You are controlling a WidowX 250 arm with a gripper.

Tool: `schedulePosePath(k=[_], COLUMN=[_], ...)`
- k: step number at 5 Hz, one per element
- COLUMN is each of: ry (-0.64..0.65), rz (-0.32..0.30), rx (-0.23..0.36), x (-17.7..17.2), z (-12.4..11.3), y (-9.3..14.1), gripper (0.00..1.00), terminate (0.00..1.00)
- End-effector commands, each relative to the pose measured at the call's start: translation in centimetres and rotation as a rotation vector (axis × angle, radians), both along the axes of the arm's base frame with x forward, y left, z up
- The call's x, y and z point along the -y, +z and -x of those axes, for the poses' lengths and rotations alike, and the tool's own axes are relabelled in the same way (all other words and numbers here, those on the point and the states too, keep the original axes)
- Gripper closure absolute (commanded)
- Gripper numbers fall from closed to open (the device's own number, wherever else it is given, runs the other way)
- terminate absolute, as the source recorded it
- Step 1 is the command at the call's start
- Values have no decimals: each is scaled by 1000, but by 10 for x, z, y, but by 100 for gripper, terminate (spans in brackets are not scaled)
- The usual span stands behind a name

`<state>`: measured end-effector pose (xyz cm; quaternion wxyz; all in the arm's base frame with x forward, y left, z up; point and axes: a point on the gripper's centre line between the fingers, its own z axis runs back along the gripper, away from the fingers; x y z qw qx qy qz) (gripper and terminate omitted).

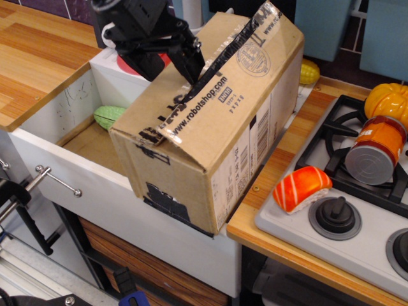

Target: Close small4fbox flaps

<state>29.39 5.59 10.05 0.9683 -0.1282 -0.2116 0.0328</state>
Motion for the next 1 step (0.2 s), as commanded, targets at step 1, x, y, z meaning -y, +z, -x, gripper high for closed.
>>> schedulePosePath(k=[1], ry=[-46], rz=[-48], rx=[76], x=[0], z=[3], y=[-17], gripper=[0], terminate=[100])
